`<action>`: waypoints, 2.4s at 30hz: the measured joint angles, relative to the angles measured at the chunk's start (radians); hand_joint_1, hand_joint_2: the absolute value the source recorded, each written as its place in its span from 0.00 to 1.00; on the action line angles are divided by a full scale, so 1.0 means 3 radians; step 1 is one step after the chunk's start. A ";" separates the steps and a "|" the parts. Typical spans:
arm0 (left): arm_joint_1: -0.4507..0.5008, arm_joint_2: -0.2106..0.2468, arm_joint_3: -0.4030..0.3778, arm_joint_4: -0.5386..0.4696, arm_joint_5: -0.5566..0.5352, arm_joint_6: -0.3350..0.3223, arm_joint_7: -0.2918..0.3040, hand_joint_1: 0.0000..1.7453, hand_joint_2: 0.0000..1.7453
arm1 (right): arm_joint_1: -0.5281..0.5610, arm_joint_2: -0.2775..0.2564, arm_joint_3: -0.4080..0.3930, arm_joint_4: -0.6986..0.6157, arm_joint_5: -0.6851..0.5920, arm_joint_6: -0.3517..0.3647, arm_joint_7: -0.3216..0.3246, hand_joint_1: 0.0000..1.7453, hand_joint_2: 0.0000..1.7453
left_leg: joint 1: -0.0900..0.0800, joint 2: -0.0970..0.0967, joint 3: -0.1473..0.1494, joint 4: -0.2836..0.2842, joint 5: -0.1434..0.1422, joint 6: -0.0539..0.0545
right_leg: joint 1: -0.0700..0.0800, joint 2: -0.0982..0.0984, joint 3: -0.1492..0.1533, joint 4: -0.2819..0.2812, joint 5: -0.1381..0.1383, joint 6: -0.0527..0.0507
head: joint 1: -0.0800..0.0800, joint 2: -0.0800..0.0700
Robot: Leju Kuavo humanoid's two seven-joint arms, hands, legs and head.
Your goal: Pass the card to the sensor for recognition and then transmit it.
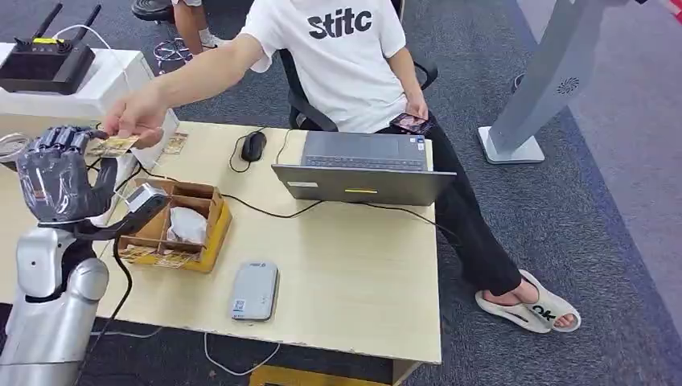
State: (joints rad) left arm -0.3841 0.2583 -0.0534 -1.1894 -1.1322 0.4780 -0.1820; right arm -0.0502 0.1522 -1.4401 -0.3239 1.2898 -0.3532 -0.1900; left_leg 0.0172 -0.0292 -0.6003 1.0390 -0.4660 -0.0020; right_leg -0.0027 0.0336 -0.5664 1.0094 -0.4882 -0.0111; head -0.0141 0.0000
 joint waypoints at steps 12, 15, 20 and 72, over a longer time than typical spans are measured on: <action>0.0072 0.0011 -0.0009 0.0017 0.0020 -0.0025 0.0000 1.00 1.00 | 0.0015 0.0000 0.0008 0.0005 0.0028 0.0017 -0.0015 0.00 1.00 | -0.0001 0.0000 -0.0002 0.0000 0.0000 0.0000 | 0.0000 0.0000 -0.0001 0.0000 0.0000 0.0000 | 0.0000 0.0000; 0.0104 0.0009 -0.0027 0.0017 0.0036 -0.0065 -0.0034 1.00 1.00 | 0.0017 0.0000 0.0013 0.0005 0.0034 0.0025 -0.0015 0.00 1.00 | -0.0001 0.0000 -0.0002 0.0000 0.0000 0.0000 | 0.0000 0.0000 -0.0002 0.0000 0.0000 0.0000 | 0.0000 0.0000; 0.0210 -0.0052 -0.0192 -0.0086 0.0062 -0.0186 -0.0170 1.00 1.00 | 0.0016 0.0000 0.0017 0.0005 0.0079 0.0025 -0.0006 0.00 1.00 | -0.0001 -0.0001 -0.0002 0.0000 0.0000 0.0001 | -0.0001 -0.0001 -0.0002 0.0000 0.0000 0.0000 | 0.0000 0.0000; 0.0964 -0.0354 -0.1392 -0.0221 -0.0080 -0.0825 0.0441 1.00 1.00 | 0.0017 0.0088 0.0013 -0.0004 0.0116 0.0031 -0.0004 0.00 1.00 | -0.0002 -0.0001 -0.0008 0.0000 -0.0002 0.0002 | -0.0002 -0.0002 -0.0005 -0.0001 -0.0003 0.0004 | -0.0001 0.0000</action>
State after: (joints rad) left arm -0.0948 0.1522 -0.4711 -1.2558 -1.1563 0.2304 -0.0496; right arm -0.0452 0.1785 -1.4363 -0.3250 1.3245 -0.3441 -0.1911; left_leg 0.0166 -0.0296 -0.6026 1.0390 -0.4666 -0.0013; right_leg -0.0032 0.0331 -0.5678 1.0092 -0.4891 -0.0100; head -0.0145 0.0000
